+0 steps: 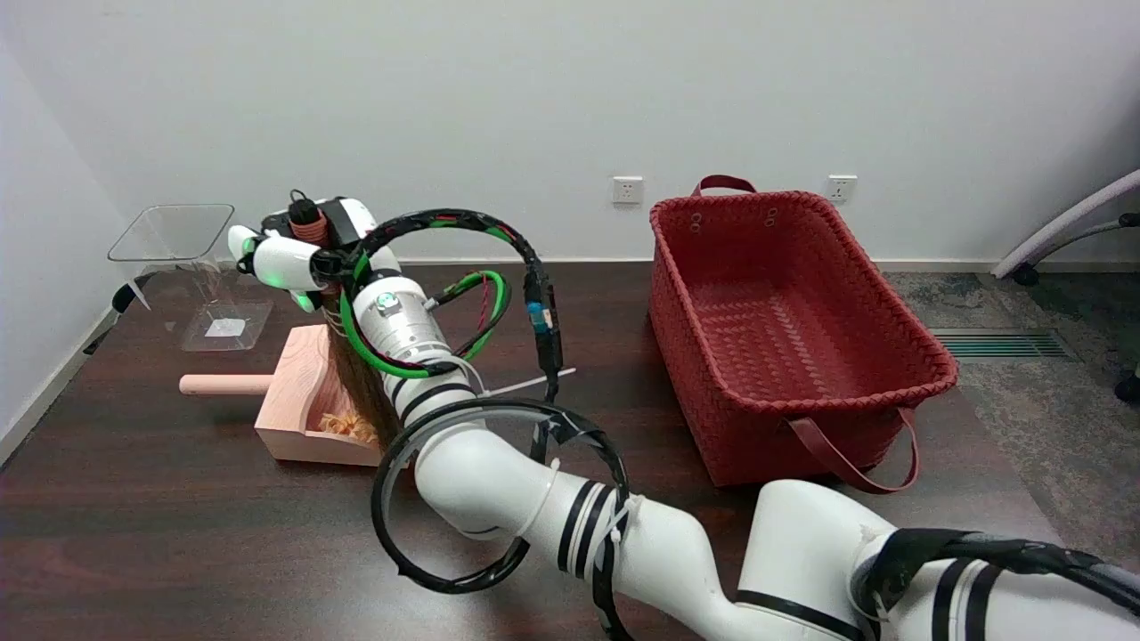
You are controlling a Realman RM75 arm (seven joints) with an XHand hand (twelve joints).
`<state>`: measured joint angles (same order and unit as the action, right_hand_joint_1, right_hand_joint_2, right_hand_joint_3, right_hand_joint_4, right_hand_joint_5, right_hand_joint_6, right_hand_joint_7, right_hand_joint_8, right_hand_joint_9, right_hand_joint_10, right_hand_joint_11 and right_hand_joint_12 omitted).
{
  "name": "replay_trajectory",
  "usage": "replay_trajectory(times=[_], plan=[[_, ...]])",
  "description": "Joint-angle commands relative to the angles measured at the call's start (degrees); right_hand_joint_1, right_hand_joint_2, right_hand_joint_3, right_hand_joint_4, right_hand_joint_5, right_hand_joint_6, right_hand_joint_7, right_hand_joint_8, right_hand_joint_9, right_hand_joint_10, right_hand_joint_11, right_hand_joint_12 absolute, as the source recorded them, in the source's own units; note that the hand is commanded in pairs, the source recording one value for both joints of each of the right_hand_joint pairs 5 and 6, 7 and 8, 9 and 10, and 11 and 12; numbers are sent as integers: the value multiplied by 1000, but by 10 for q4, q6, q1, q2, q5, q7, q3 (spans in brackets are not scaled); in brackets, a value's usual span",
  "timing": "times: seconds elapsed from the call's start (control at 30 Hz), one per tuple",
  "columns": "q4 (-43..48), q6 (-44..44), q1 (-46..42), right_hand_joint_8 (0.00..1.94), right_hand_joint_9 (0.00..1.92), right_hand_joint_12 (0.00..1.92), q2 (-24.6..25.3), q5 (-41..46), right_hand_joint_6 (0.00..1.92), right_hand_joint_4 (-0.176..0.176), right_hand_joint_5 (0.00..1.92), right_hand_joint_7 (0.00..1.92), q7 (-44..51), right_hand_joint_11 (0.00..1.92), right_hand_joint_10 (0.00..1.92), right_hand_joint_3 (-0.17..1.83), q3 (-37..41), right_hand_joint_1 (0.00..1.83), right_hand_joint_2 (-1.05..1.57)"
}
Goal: Place the broom in the brown basket.
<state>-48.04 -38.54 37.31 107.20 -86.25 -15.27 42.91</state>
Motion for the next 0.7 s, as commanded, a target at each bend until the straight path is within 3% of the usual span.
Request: replay_trajectory(times=[0.03, 0.3, 0.7], plan=[[-48, 70, 35, 1920, 1920, 1920, -37, -77, 1920, 0, 1920, 1920, 48, 1920, 1920, 673, 1, 1309, 1019], [-73, 117, 69, 1920, 1920, 1920, -91, -82, 1920, 0, 1920, 1920, 138, 1920, 1920, 675, 3, 1307, 1083], [-140, 119, 69, 1920, 1920, 1920, -166, -56, 1920, 0, 1920, 1920, 150, 1920, 1920, 656, 31, 1301, 1125]])
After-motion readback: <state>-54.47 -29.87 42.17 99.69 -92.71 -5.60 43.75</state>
